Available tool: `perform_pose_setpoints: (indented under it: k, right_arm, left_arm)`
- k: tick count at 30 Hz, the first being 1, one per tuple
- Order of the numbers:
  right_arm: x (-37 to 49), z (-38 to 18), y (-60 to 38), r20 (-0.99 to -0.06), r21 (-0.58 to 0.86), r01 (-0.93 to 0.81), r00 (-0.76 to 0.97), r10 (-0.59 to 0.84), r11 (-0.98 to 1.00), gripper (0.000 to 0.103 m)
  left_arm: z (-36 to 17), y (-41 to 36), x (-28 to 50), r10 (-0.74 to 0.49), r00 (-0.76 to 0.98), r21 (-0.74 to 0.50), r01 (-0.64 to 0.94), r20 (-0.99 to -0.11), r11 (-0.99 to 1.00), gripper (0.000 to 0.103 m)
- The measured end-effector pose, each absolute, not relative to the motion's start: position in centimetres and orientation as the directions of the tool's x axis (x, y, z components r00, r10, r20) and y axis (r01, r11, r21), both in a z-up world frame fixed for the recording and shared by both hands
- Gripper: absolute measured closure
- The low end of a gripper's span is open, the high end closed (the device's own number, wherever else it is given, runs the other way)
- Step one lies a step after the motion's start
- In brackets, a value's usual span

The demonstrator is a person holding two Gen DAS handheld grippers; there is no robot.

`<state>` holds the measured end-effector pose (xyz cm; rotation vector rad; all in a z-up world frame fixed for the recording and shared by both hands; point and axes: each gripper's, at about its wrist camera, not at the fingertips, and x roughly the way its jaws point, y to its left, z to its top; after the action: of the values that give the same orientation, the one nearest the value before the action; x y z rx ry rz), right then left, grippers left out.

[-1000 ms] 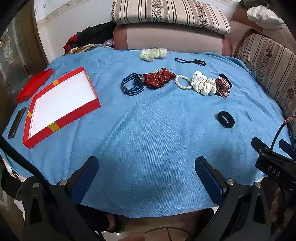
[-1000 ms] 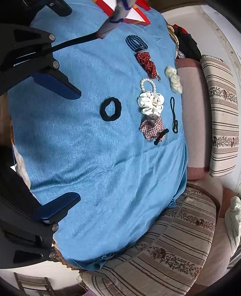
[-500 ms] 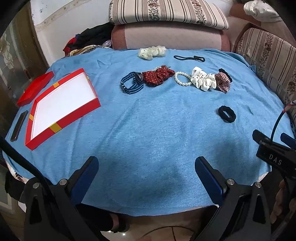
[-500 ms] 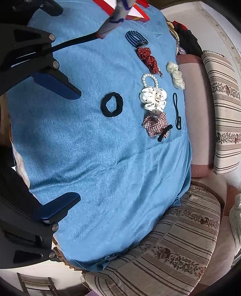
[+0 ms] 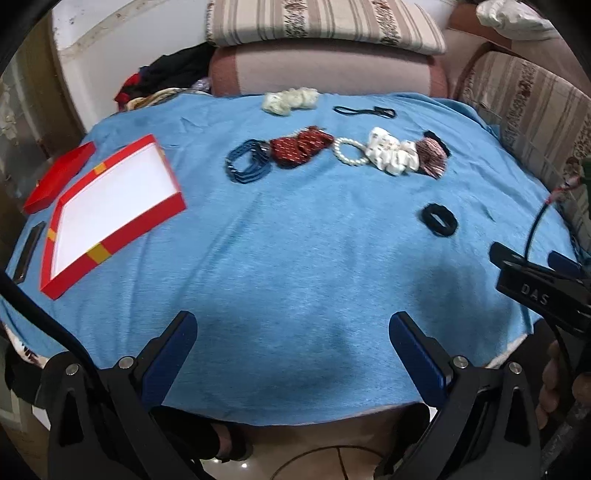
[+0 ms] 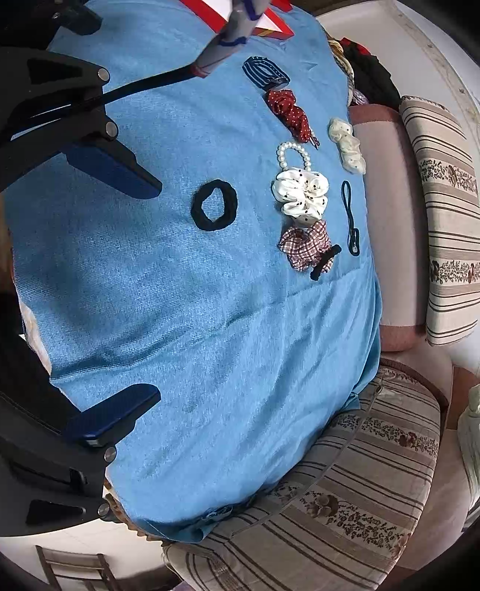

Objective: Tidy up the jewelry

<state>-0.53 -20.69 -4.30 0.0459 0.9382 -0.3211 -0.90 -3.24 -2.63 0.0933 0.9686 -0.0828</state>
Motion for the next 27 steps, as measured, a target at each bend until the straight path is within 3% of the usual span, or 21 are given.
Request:
perform_pose_setpoints:
  k: [8, 27]
  right_arm:
    - [0.1, -5.1, -20.7, -0.81, -0.1, 0.287, 0.533, -0.245, 0.953, 0.001]
    - [2.0, -6.1, -21.1, -0.825, -0.108, 0.275, 0.512, -0.24, 0.955, 0.001]
  left_arm:
    - [-2.8, -4.9, -0.5, -0.065, 0.573, 0.06, 0.195, -0.817, 0.979, 0.0]
    - [-3.7, -1.5, 5.3, 0.002, 0.54, 0.065, 0.097, -0.841, 0.993, 0.0]
